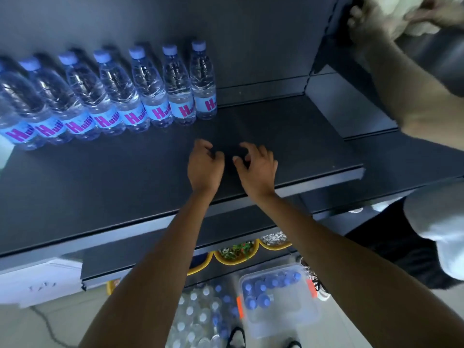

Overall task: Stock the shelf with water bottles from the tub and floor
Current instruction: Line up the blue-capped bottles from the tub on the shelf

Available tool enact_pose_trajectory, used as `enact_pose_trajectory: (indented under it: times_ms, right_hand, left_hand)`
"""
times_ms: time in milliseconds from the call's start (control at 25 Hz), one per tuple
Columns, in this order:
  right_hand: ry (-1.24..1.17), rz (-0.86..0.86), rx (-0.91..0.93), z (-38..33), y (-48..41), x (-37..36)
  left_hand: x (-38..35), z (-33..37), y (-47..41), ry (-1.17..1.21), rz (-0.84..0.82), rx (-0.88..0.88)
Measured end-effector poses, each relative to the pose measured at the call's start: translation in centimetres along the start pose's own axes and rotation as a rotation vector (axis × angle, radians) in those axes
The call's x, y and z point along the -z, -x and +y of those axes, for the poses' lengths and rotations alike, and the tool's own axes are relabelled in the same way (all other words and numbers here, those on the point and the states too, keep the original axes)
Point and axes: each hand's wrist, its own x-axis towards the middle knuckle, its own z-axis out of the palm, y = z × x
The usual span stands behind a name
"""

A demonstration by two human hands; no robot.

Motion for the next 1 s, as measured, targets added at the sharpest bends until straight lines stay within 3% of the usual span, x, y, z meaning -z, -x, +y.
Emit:
enact_pose_trajectory:
  times_ms: [200,320,560,760,1000]
  right_hand:
    - [-0.051,0.135,0.059,4.2,7.7,3.1]
    - [-0.082,0.172,-0.009,9.2,14.6,4.3]
    - [-0.018,-0.060,-0.162,20.3,27.1,2.5]
    - [0.134,-0.338,-0.316,33.8,37.9,-4.0]
    - [0.286,-0.612,-0.466,49.3,44.5,-15.5]
  left_hand:
    - [0.2,0.3,11.4,0.164,-0.086,-0.184]
    - [-0.4,-2.0,19.5,0.166,-0.083,-0.158]
    - [-6.6,-11.0,31.5,0.017,-0.148,0.163]
    - [-14.7,-24.4,42.5,-0.236,-0.307,0.419]
    - [-26.3,-40.5,49.2,-0.537,-0.586,0.375]
